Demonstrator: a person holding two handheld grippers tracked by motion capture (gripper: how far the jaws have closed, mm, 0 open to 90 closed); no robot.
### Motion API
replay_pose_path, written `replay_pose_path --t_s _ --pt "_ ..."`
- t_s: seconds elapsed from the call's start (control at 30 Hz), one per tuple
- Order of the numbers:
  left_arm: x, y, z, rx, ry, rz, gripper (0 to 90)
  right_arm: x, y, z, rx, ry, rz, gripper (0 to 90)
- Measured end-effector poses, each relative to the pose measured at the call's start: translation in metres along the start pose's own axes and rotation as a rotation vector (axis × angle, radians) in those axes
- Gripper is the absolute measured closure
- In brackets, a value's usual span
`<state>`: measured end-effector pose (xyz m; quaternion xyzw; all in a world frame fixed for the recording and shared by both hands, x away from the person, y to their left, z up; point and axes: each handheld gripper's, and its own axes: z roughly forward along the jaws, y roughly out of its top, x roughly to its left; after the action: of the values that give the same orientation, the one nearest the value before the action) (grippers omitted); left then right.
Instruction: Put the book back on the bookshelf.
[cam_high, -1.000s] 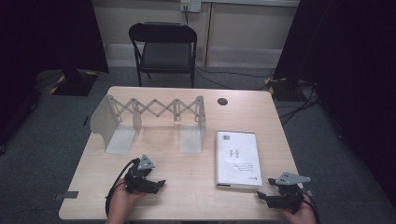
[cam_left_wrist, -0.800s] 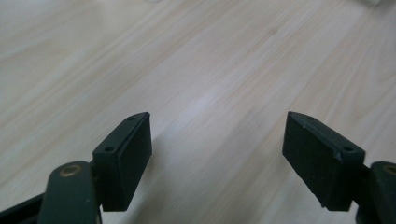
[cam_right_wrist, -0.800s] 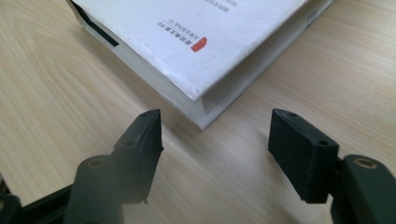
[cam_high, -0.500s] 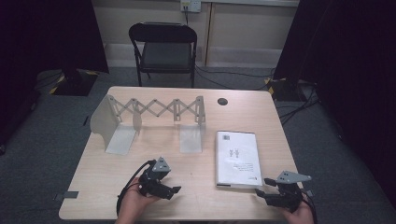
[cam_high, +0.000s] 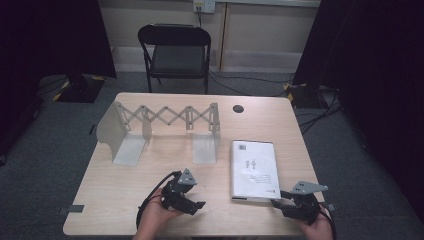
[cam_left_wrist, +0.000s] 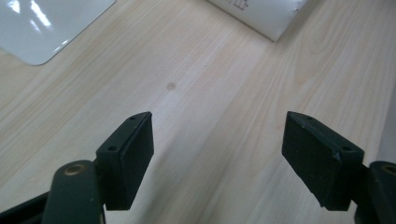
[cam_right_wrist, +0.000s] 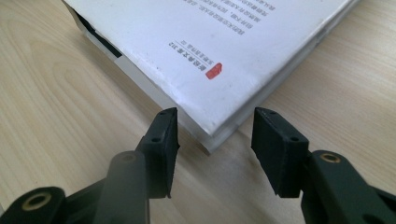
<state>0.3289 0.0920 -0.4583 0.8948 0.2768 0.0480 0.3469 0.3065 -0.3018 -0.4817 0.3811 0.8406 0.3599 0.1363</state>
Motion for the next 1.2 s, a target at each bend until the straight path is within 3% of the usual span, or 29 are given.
replay_pose_path --t_s 0.33,0.37,0.47,0.6,0.7,0.93,1.03,1.2 --pt "-0.016 0.018 0.01 0.01 -0.021 0.063 25.1 -0.004 0.004 0.006 0.02 0.028 0.013 59.8" --pt "-0.019 0.022 0.011 0.008 -0.019 0.083 25.2 -0.005 0.004 0.006 0.025 0.032 0.014 60.1" --pt "-0.021 0.026 0.015 0.003 -0.033 0.084 26.1 -0.006 0.004 0.006 0.028 0.051 0.018 62.7" --pt "-0.025 0.03 0.021 0.025 -0.037 0.106 27.1 -0.004 0.006 0.005 0.025 0.036 0.007 62.9" --pt "-0.027 0.033 0.025 0.014 -0.052 0.108 27.6 -0.003 0.008 0.002 0.022 0.028 -0.002 63.1" --pt "-0.032 0.041 0.033 0.022 -0.08 0.118 25.0 -0.005 0.014 -0.006 -0.023 0.06 0.025 67.0" --pt "-0.034 0.05 0.038 0.021 -0.099 0.117 22.9 -0.004 0.015 -0.006 -0.016 0.056 0.018 67.0" --pt "-0.039 0.064 0.044 0.011 -0.095 0.146 20.7 -0.005 0.017 -0.007 -0.016 0.066 0.025 67.3"
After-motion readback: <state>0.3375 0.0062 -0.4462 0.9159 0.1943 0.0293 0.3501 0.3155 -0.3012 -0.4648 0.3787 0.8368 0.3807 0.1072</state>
